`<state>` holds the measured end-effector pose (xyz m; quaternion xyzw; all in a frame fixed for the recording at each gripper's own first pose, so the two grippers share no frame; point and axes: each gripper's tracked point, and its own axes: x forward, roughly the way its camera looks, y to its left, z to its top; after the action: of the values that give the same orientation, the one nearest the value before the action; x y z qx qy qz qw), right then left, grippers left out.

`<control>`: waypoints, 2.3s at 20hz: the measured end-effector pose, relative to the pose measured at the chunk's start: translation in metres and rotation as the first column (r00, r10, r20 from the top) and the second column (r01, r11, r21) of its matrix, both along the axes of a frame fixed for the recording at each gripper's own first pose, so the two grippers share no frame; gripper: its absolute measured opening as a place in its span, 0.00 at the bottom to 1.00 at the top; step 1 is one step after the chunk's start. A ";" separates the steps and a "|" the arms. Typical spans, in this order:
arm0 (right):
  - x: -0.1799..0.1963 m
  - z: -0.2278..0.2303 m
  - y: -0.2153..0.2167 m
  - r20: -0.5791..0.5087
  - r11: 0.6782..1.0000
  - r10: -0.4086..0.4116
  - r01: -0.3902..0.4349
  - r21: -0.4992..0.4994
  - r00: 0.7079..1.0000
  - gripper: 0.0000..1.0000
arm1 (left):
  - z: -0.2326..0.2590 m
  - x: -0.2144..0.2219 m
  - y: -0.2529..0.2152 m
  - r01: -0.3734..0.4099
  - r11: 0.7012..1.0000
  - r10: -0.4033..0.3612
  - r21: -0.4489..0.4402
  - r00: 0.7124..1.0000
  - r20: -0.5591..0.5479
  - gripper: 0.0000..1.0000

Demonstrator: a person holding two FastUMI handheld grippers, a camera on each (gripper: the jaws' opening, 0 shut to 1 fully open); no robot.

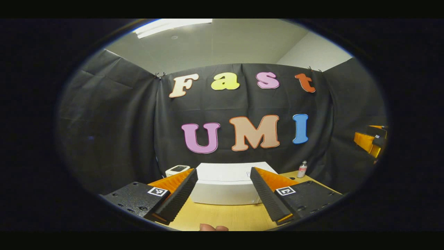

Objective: Open the microwave oven with the left hand, put the food in, and close the microwave oven.

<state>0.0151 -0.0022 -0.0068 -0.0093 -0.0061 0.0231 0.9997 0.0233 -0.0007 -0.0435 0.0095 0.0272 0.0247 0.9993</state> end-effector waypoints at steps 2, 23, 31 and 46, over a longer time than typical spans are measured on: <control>0.004 0.003 -0.003 0.008 1.000 -0.008 0.009 -0.003 1.000 0.96 | -0.019 0.012 -0.003 0.012 1.000 -0.012 0.008 1.000 -0.012 0.96; -0.004 -0.011 -0.046 -0.031 0.982 -0.097 0.090 -0.168 0.995 0.96 | -0.257 0.134 -0.107 0.235 0.972 -0.227 0.027 0.958 -0.173 0.96; -0.011 -0.028 -0.047 -0.076 0.978 -0.091 0.074 -0.195 0.993 0.97 | -0.295 0.157 -0.121 0.229 0.973 -0.222 0.008 0.951 -0.214 0.96; -0.017 -0.028 -0.047 -0.067 0.986 -0.086 0.075 -0.146 0.994 0.97 | -0.302 0.157 -0.127 0.251 0.968 -0.248 -0.022 0.936 -0.251 0.06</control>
<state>-0.0018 -0.0497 -0.0343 -0.0804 0.0325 -0.0166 0.9961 0.1807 -0.1282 -0.3455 0.0211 0.1523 -0.1033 0.9827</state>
